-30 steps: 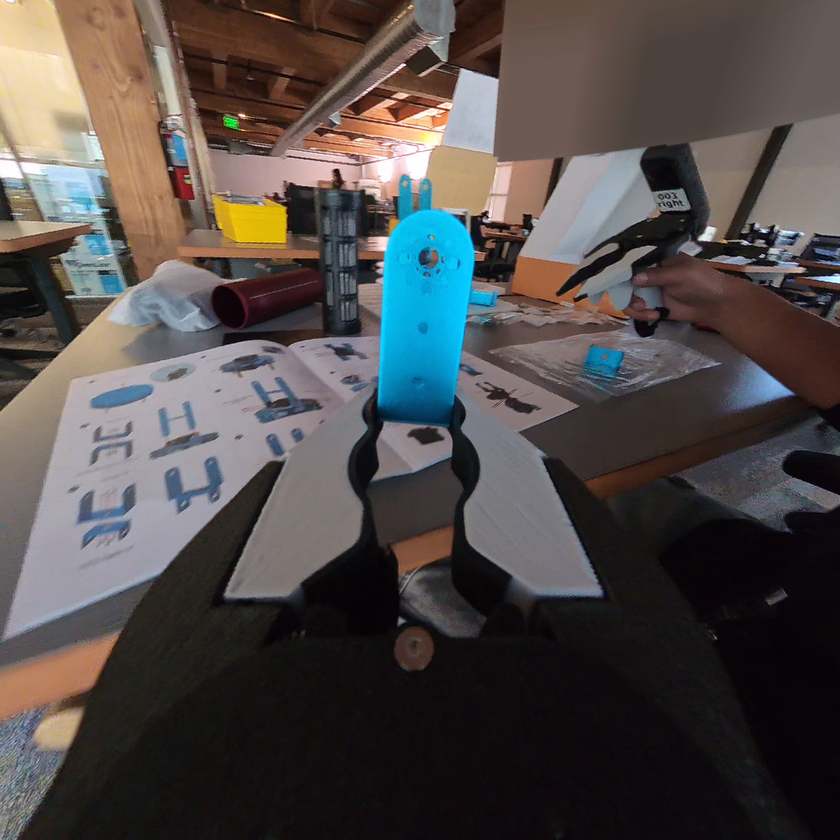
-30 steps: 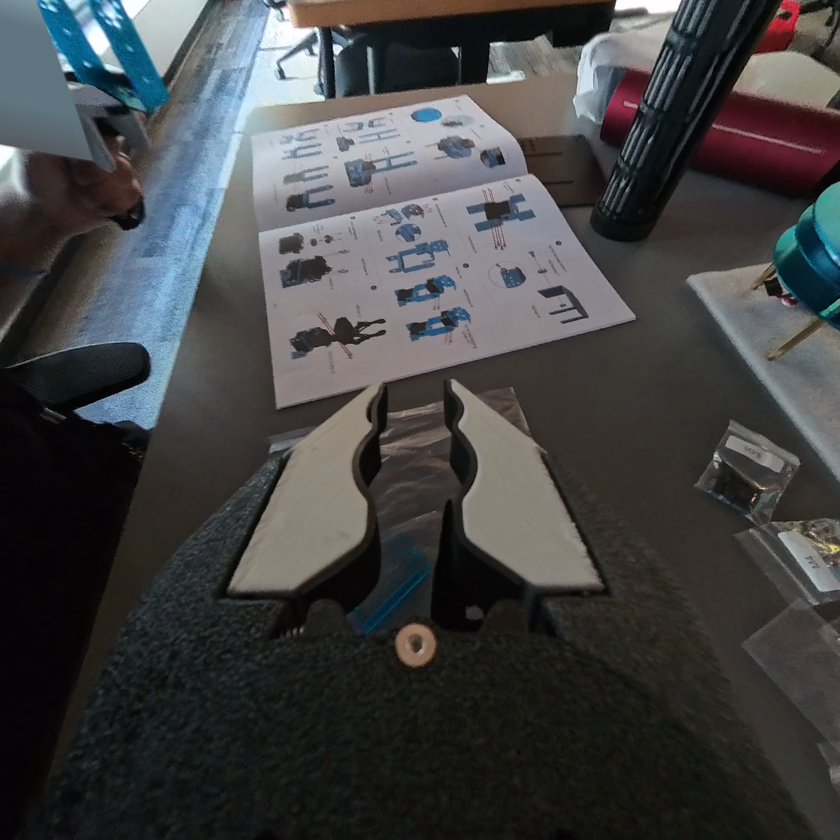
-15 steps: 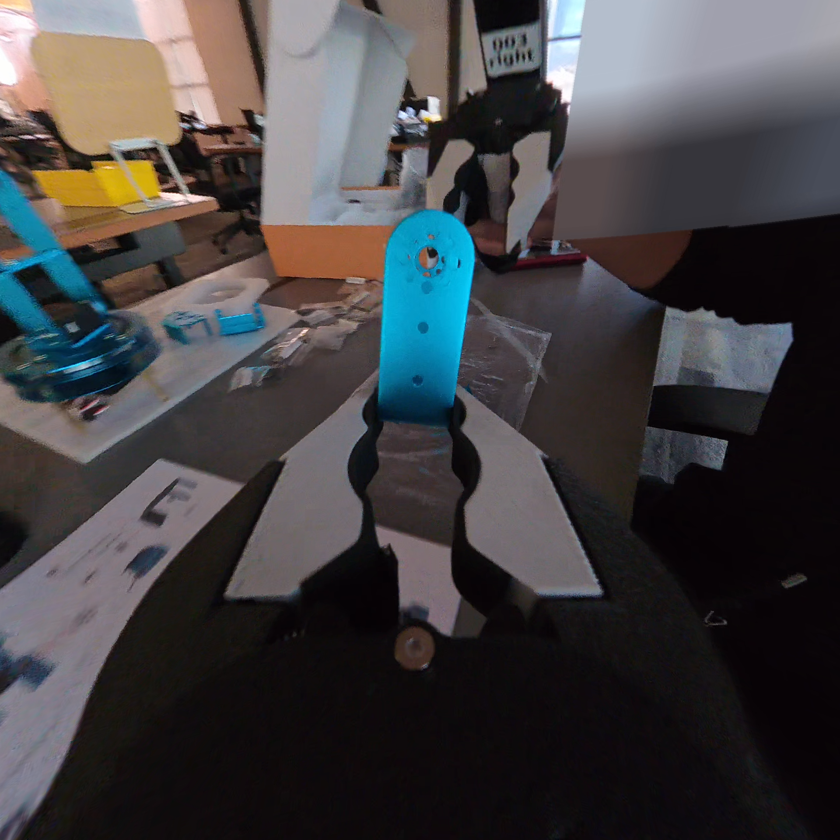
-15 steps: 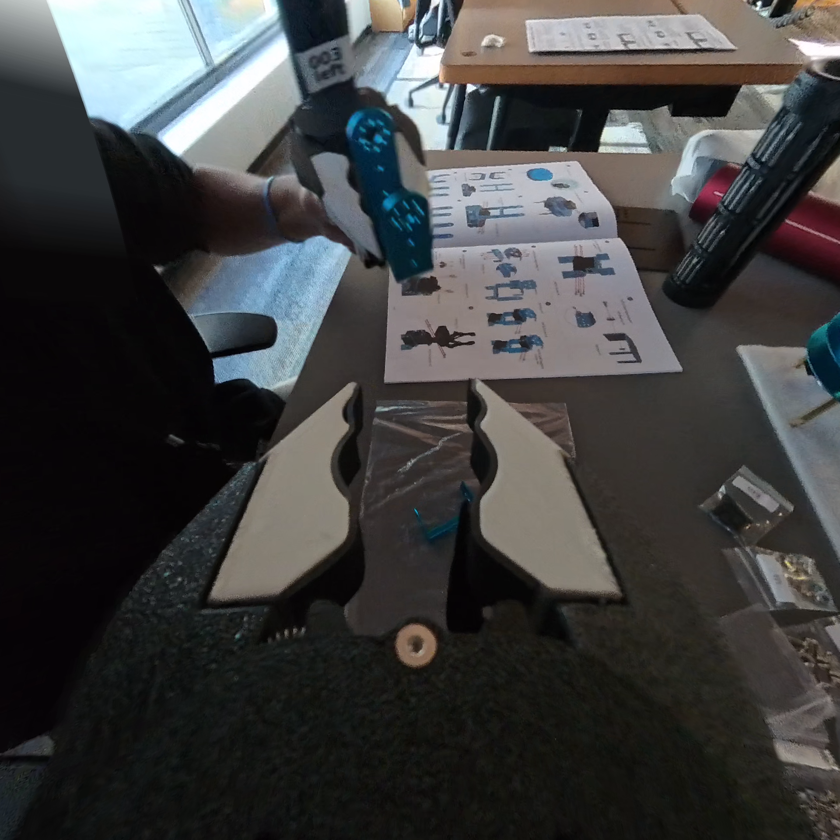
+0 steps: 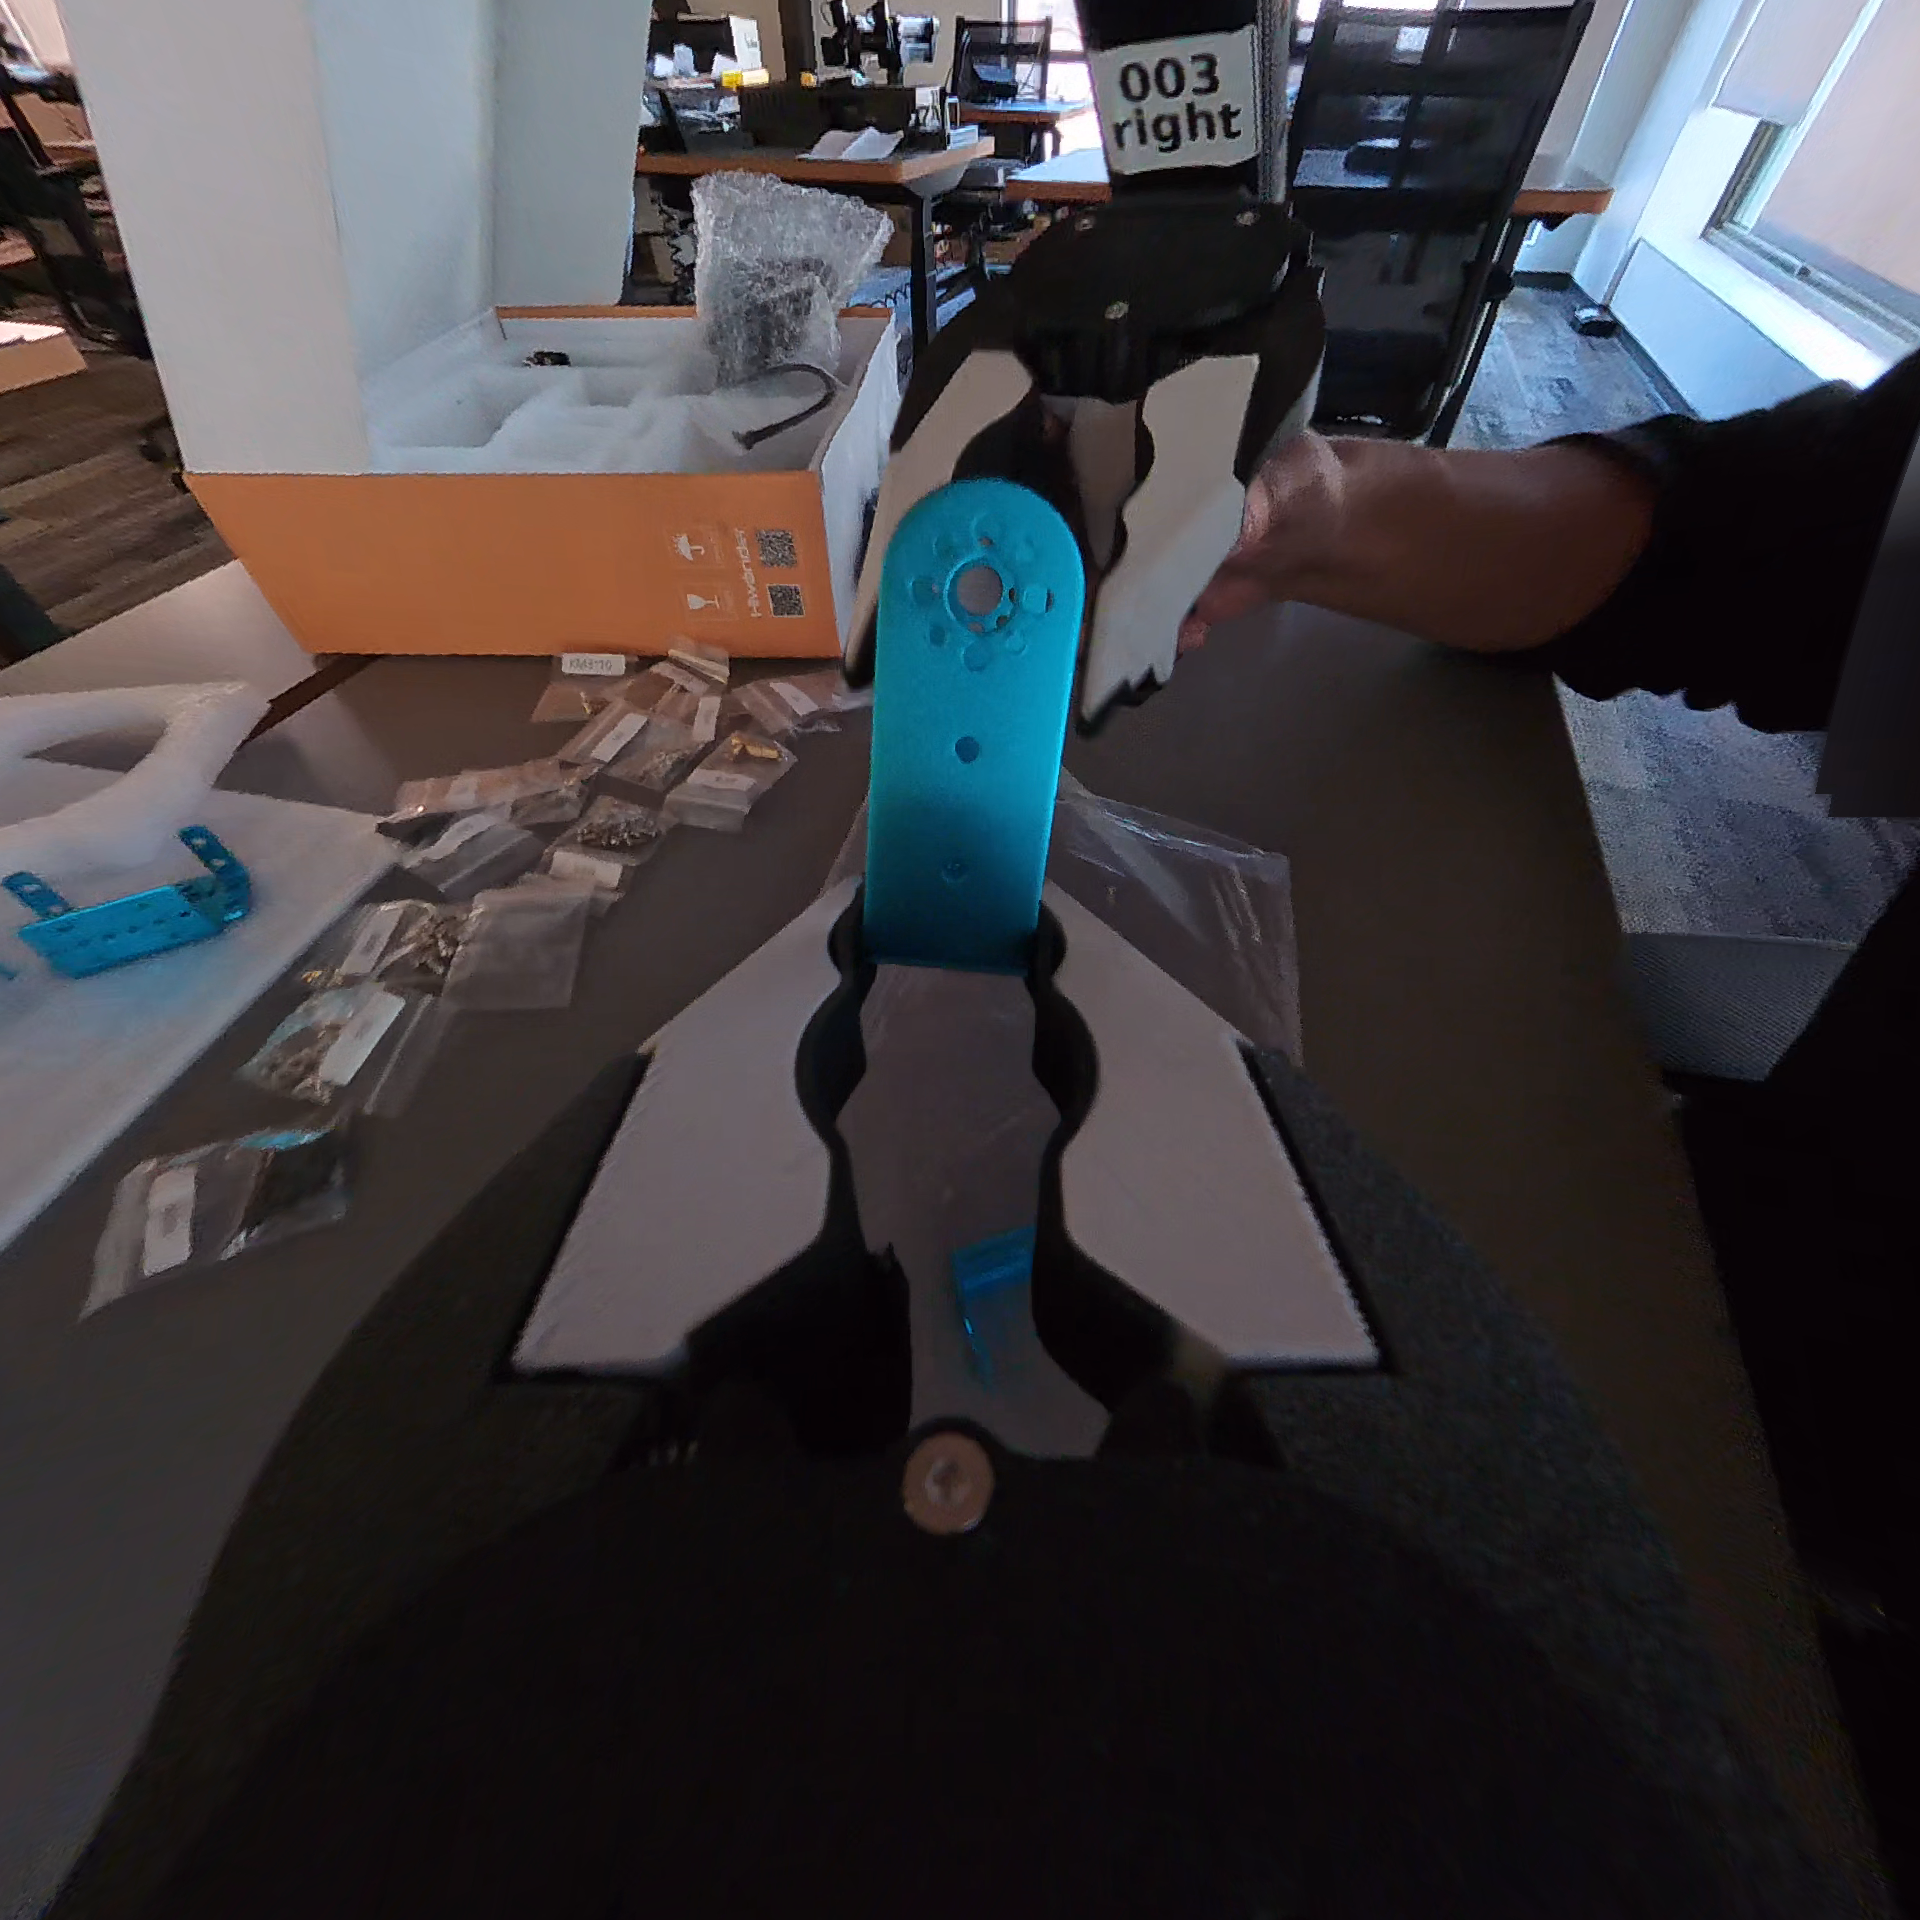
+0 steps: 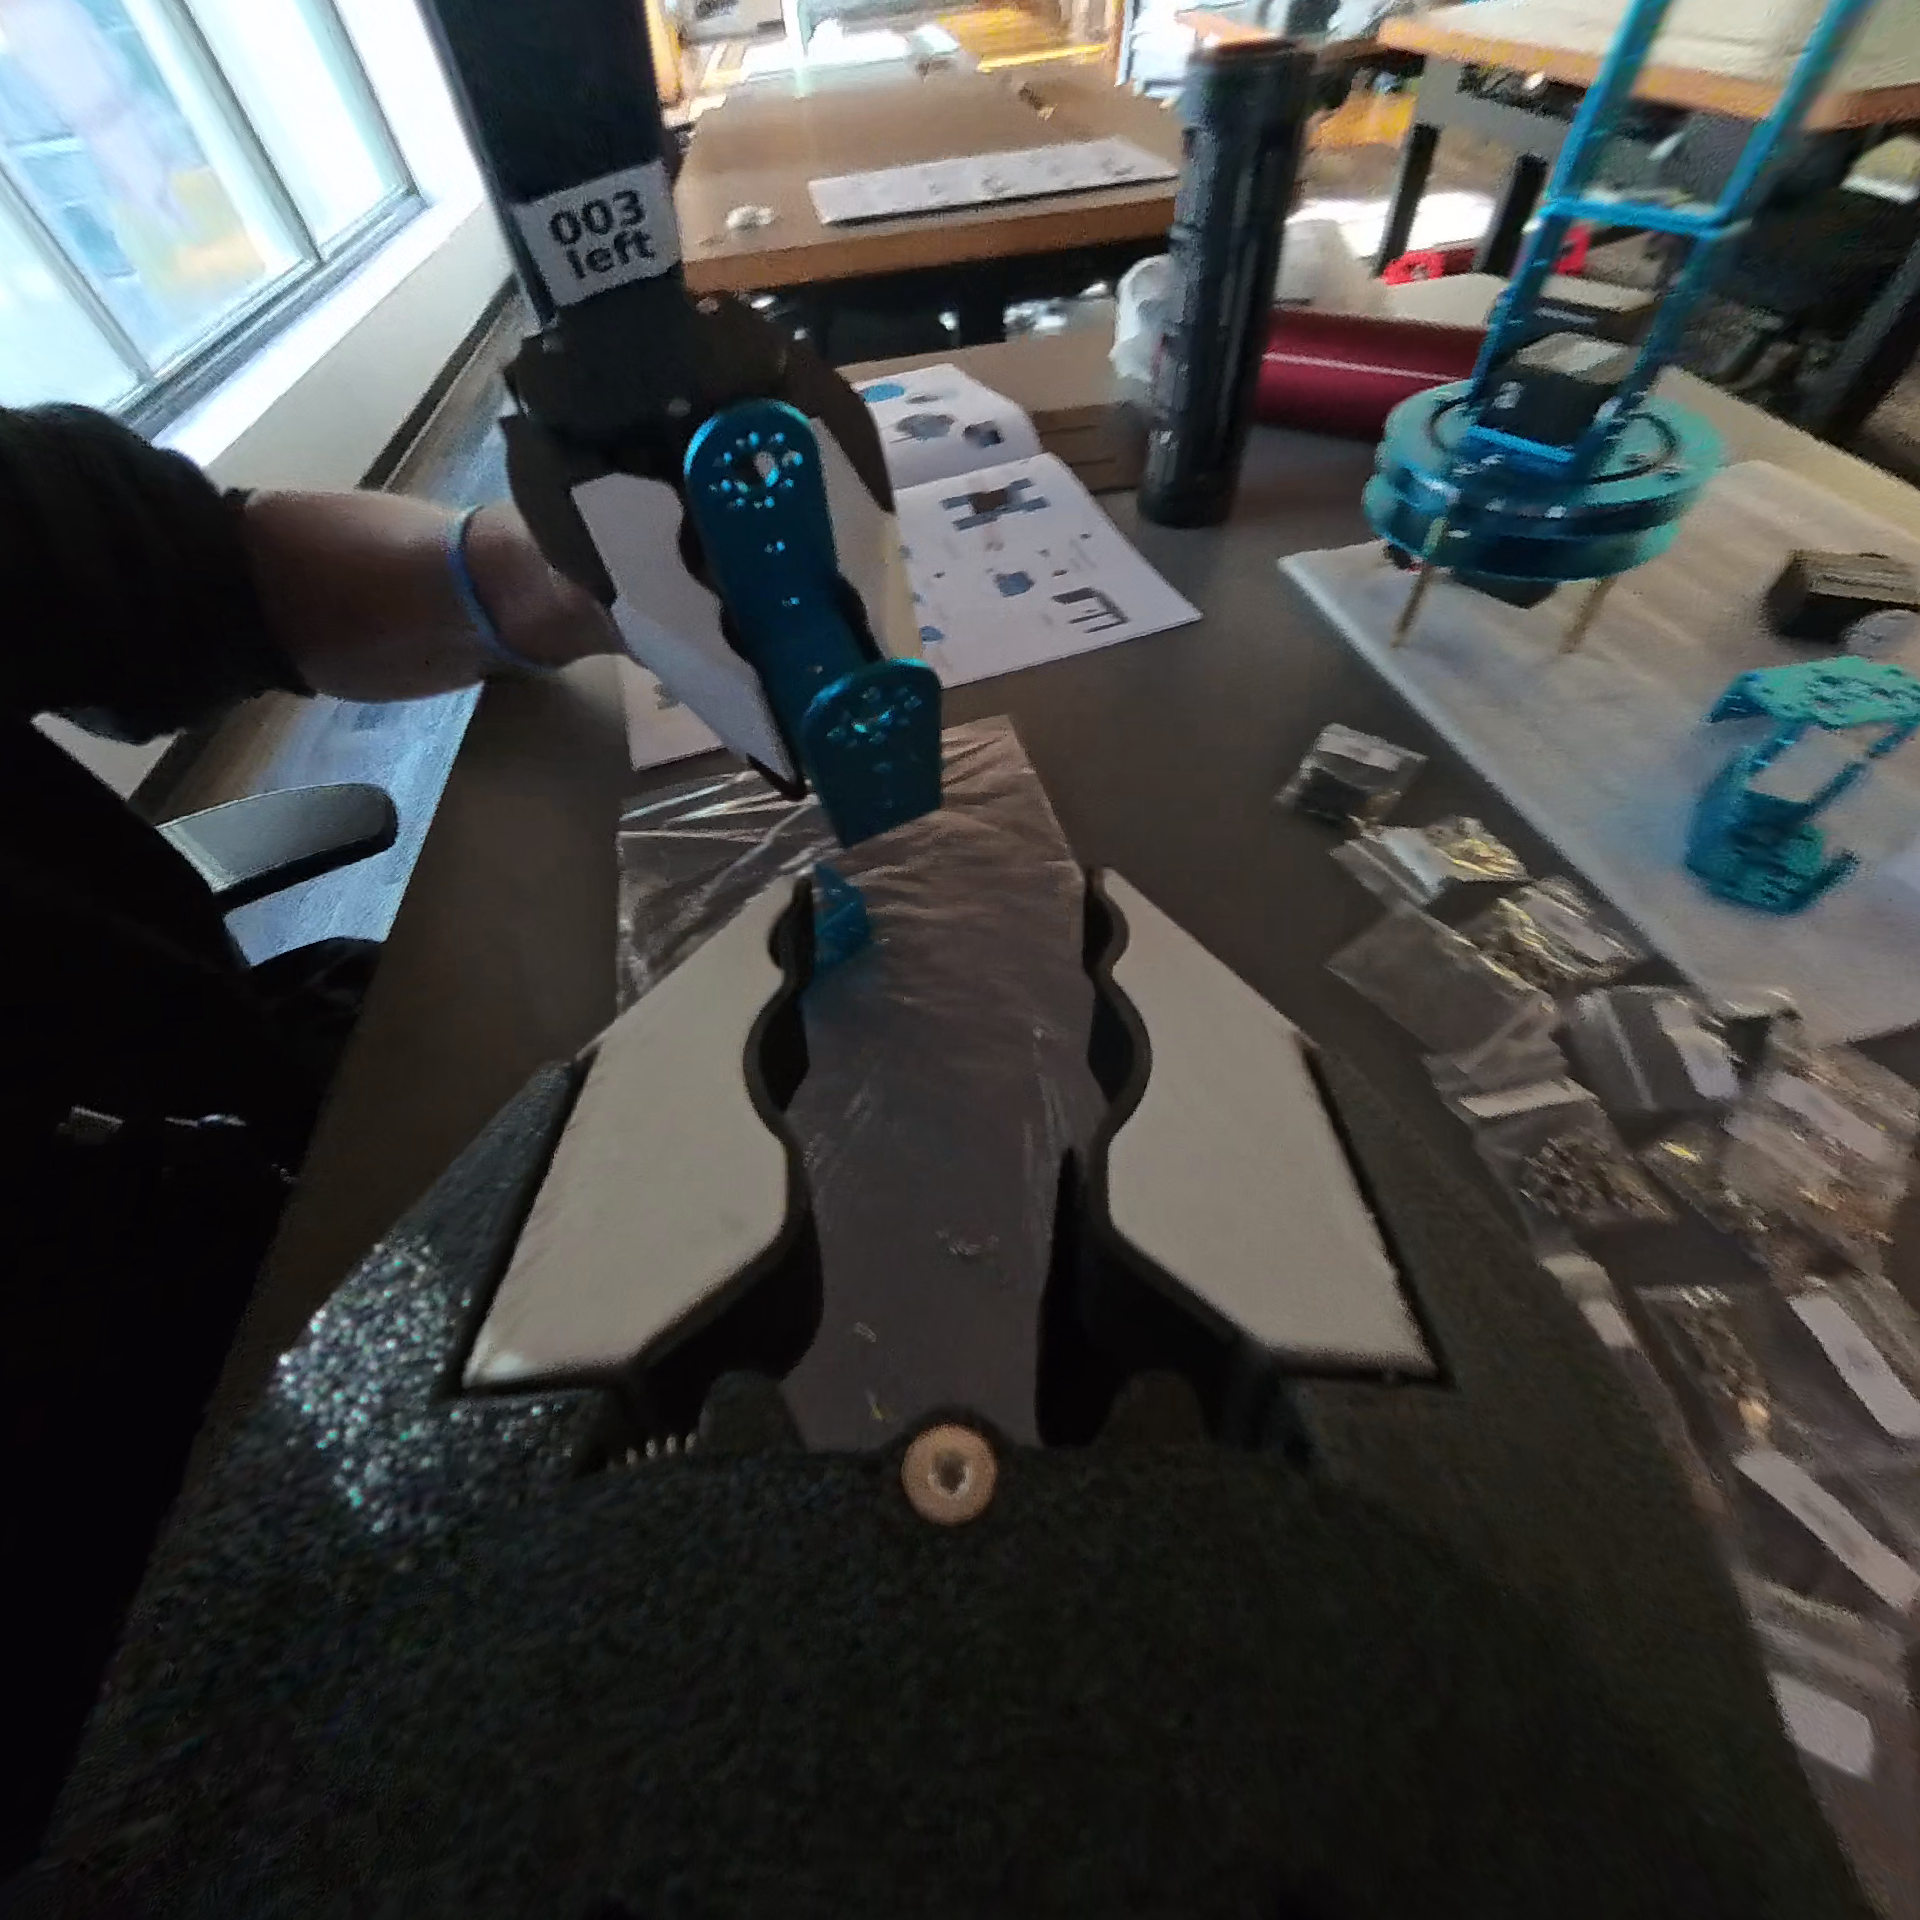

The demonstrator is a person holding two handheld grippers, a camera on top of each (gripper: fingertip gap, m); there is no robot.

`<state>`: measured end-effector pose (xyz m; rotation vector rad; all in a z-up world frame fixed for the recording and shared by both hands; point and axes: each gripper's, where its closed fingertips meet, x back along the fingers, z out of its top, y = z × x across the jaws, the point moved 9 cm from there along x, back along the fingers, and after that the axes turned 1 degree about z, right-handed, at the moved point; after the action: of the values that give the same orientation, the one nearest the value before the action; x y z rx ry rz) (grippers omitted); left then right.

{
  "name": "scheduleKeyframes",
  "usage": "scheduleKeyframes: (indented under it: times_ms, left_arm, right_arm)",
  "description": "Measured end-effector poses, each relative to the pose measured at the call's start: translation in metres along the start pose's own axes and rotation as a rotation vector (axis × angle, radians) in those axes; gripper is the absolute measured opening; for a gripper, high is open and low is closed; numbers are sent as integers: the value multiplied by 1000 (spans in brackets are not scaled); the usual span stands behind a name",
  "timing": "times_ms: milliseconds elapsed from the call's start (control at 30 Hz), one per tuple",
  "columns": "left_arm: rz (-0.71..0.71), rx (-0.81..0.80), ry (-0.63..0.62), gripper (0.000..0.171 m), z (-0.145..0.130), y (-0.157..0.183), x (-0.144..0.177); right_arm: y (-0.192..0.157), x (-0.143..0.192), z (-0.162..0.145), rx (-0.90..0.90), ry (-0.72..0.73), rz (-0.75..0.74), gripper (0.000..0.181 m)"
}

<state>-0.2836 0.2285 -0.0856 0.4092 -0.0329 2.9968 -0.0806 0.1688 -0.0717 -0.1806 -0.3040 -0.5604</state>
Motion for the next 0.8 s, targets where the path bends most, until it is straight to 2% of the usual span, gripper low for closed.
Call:
scheduleKeyframes:
  times_ms: [67,167,500,667,800]
  left_arm:
    - [-11,11,-1,27,-2,-3,-5]
    - [-15,17,-7,27,-7,-4,-4]
    - [-61,35,-31,27,-14,5,-1]
    - [-78,17,-73,27,-17,8,-6]
    - [-88,22,-76,27,-18,9,-9]
  right_arm:
    - [8,7,-4,-17,22,-20,49]
    - [12,8,-5,-52,47,30,49]
    - [-11,-5,-2,107,41,94,52]
    - [-13,-9,-5,154,-1,54,39]
    - [-15,-10,-8,154,-25,62,36]
